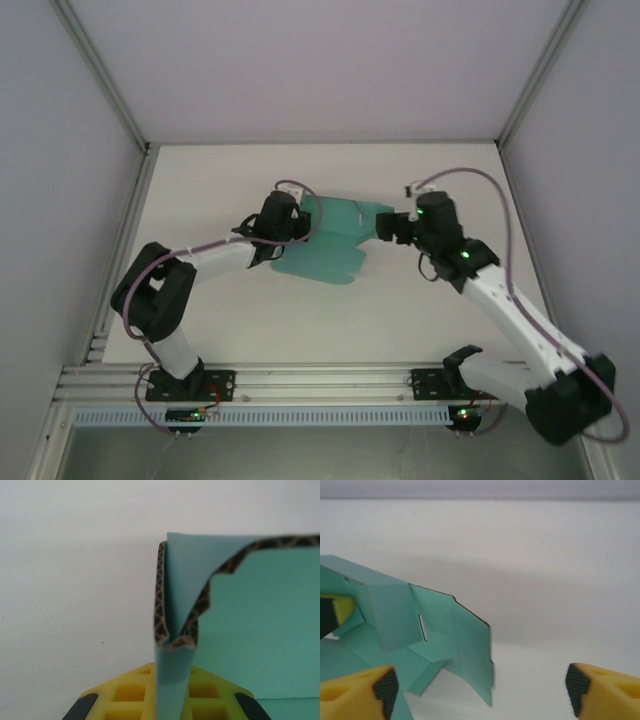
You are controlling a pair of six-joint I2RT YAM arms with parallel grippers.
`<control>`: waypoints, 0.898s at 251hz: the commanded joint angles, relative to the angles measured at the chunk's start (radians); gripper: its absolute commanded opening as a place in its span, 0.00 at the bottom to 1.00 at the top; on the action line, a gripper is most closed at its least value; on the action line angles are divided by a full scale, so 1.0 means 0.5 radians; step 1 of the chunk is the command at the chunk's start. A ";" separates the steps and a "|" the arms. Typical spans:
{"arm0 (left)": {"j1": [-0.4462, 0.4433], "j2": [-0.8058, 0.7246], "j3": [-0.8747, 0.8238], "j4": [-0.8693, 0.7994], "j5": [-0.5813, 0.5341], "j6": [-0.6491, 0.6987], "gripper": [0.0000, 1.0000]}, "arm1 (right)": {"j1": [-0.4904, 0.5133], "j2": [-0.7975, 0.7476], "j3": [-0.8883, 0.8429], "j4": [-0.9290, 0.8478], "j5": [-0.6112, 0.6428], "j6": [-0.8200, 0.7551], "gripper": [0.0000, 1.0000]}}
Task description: Assemble paper box
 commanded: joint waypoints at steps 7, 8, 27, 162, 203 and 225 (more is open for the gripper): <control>0.018 -0.019 0.044 0.035 0.053 0.027 0.00 | -0.264 -0.194 -0.148 -0.059 -0.163 -0.064 0.99; 0.018 -0.019 0.043 0.034 0.055 0.028 0.00 | -0.274 -0.195 -0.151 -0.061 -0.164 -0.064 0.99; 0.018 -0.028 0.044 0.050 0.080 0.027 0.00 | -0.488 -0.146 -0.171 -0.134 -0.300 -0.048 0.99; 0.019 -0.041 0.035 0.093 0.095 0.020 0.00 | -0.524 0.596 -0.087 0.307 -1.734 -0.321 0.78; 0.018 -0.026 0.040 0.096 0.095 0.020 0.00 | -0.393 0.709 -0.067 0.461 -1.890 -0.321 0.67; 0.018 -0.015 0.040 0.101 0.107 0.025 0.00 | -0.325 0.797 -0.016 0.509 -1.886 -0.316 0.58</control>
